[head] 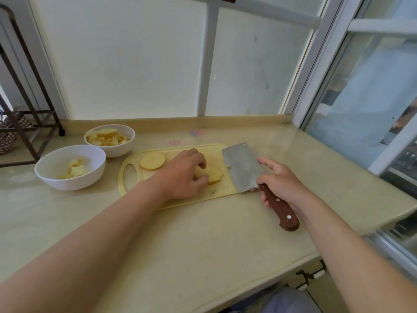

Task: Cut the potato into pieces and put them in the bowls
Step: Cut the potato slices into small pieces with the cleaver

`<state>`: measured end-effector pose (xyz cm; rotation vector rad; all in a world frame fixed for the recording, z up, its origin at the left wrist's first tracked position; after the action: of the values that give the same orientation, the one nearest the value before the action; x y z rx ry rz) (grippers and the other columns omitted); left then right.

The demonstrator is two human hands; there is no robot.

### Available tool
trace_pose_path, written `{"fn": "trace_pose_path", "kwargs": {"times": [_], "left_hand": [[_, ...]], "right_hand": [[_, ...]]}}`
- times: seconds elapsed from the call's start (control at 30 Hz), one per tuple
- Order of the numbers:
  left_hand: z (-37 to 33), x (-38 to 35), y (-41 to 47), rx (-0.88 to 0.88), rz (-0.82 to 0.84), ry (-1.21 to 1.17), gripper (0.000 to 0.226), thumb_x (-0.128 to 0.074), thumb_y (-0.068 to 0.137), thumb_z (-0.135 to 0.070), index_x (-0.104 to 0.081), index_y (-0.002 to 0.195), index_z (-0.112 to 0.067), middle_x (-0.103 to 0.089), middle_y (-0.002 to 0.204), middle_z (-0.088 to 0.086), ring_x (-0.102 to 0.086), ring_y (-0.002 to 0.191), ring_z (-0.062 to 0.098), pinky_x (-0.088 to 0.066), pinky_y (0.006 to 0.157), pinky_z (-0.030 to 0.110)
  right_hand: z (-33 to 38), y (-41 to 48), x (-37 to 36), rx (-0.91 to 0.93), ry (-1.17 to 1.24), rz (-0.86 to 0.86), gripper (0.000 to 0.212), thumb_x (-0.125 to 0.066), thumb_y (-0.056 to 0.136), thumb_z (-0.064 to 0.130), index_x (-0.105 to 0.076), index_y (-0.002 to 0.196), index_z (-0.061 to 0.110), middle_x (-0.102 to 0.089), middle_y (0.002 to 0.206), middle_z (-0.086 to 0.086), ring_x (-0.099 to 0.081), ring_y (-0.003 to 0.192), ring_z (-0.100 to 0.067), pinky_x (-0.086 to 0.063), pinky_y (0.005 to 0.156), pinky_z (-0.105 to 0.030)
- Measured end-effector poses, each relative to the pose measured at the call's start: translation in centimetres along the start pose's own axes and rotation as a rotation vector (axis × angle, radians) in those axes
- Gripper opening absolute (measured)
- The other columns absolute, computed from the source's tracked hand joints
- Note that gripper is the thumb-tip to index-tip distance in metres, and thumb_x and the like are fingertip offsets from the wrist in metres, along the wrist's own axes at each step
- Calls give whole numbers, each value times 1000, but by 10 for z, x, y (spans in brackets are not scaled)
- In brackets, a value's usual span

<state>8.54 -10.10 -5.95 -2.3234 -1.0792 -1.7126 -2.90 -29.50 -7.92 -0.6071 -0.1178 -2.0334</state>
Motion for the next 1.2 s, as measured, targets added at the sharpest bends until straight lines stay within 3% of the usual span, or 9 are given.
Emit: {"fn": "trace_pose_path", "kwargs": {"times": [0.1,0.2,0.3,0.43,0.53,0.7,0.8,0.87,1.2], "left_hand": [[2,-22,-4,73,198,61,76,-56,87,-61,-34,146,-17,-38,147,1,-40,132,20,-35,107,32],[5,-31,-7,89,283,100,93,-53,85,-70,-18,155,-21,-28,158,-1,-30,142,19,-28,115,33],[8,-27,-3,90,252,81,85,-55,87,-66,-25,153,-23,-36,154,-3,-34,140,17,-30,112,30],[11,-25,0,94,203,75,78,-57,86,-64,-35,149,-23,-46,145,-5,-43,131,16,-38,104,29],[10,-25,2,94,173,86,76,-57,88,-63,-37,149,-22,-48,144,-4,-47,126,17,-40,98,28],[9,-27,2,125,154,53,63,-56,93,-51,-42,145,-18,-50,139,1,-55,109,20,-45,93,33],[8,-25,3,97,127,25,41,-57,94,-46,-61,117,-12,-61,117,3,-57,93,21,-48,85,41],[9,-25,2,89,131,25,37,-57,95,-45,-62,103,-10,-62,105,4,-56,86,20,-48,81,44],[3,-24,5,66,128,1,43,-59,95,-39,-63,116,-2,-61,123,14,-59,98,24,-45,88,43]], "right_hand": [[1,1,-9,10,-56,42,58,-49,94,-4,-49,134,37,-61,46,-1,-56,38,-19,-48,42,-29],[1,4,-16,25,-151,83,53,-46,93,0,-45,123,44,-61,49,-8,-57,40,-23,-48,56,-38],[1,5,-18,44,-189,96,53,-45,93,2,-44,123,46,-62,53,-12,-58,40,-23,-49,55,-35],[7,1,-25,99,-247,124,57,-41,95,2,-43,132,45,-62,48,2,-57,38,-20,-48,46,-29],[16,-1,-36,152,-294,144,53,-42,94,5,-52,135,36,-65,76,3,-62,45,-22,-47,43,-28],[26,-3,-63,206,-415,162,39,-41,96,12,-52,132,18,-66,90,-6,-68,48,-22,-56,56,-35],[25,-2,-66,195,-422,160,39,-41,94,15,-51,132,14,-66,103,-16,-70,49,-24,-58,64,-40],[25,-2,-65,201,-394,166,38,-42,95,14,-54,130,18,-66,103,-14,-70,49,-24,-54,59,-34],[22,-3,-64,162,-247,204,52,-48,97,8,-43,139,38,-61,81,3,-62,44,-21,-36,42,-25]]}}
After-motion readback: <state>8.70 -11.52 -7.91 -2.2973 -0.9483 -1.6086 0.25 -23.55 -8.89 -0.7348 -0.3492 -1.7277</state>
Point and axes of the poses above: each hand's wrist, its own y-axis towards the middle knuckle, its own x-axis out of the back of the hand, z = x × y, the point moved 10 cm from there along y, towards the middle knuckle
